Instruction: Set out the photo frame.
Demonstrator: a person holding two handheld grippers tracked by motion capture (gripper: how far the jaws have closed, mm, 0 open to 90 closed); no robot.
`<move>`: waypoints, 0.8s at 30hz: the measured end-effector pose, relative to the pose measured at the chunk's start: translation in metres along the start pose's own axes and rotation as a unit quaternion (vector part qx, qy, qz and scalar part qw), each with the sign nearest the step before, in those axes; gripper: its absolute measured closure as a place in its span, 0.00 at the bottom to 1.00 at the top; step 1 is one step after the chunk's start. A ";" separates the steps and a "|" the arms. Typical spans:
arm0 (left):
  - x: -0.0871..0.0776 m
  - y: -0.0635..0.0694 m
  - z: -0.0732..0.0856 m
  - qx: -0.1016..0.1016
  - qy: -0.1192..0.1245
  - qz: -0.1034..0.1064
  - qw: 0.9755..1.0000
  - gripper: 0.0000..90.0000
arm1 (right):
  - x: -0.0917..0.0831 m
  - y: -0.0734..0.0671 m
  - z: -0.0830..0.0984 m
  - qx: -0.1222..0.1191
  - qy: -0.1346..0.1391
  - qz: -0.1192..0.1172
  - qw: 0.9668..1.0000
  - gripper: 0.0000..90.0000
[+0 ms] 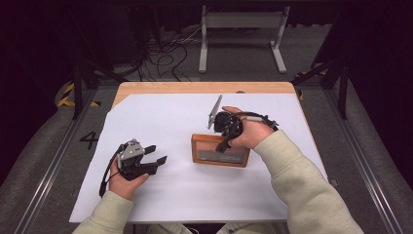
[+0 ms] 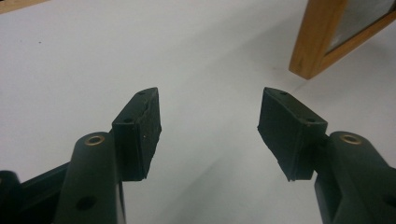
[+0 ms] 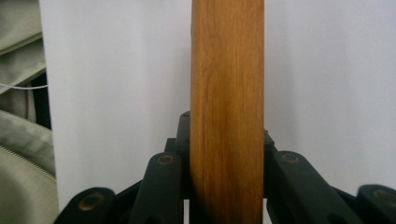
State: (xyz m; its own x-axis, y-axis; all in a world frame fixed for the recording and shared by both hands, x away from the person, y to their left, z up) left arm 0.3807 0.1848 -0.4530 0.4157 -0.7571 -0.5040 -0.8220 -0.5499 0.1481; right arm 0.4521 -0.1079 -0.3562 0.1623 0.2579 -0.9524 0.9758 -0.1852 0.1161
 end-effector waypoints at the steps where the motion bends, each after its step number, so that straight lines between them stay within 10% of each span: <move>1: 0.000 0.000 0.000 0.002 -0.001 0.000 1.000 0.44 | 0.001 0.001 0.001 -0.001 -0.001 0.002 1.000 0.81; 16: 0.000 0.000 0.001 -0.001 -0.001 -0.001 1.000 0.44 | 0.020 0.013 0.009 -0.035 0.008 -0.020 0.999 0.82; 24: 0.001 0.000 0.001 0.000 -0.002 0.000 1.000 0.44 | 0.019 0.021 0.014 0.005 0.024 0.023 0.999 0.66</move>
State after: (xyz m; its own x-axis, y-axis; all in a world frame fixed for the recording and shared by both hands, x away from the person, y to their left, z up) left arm 0.3807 0.1848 -0.4539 0.4134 -0.7560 -0.5075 -0.8223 -0.5493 0.1485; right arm 0.4735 -0.1204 -0.3762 0.2142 0.2940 -0.9315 0.9656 -0.2079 0.1564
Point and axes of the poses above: each handheld gripper's, and its own axes: x roughly forward along the jaws, z roughly out of its underside, y roughly to its right, the point moved 2 cm from there along x, roughly forward along the jaws, and after that the axes turned 12 degrees about z, right-handed, at the moved point
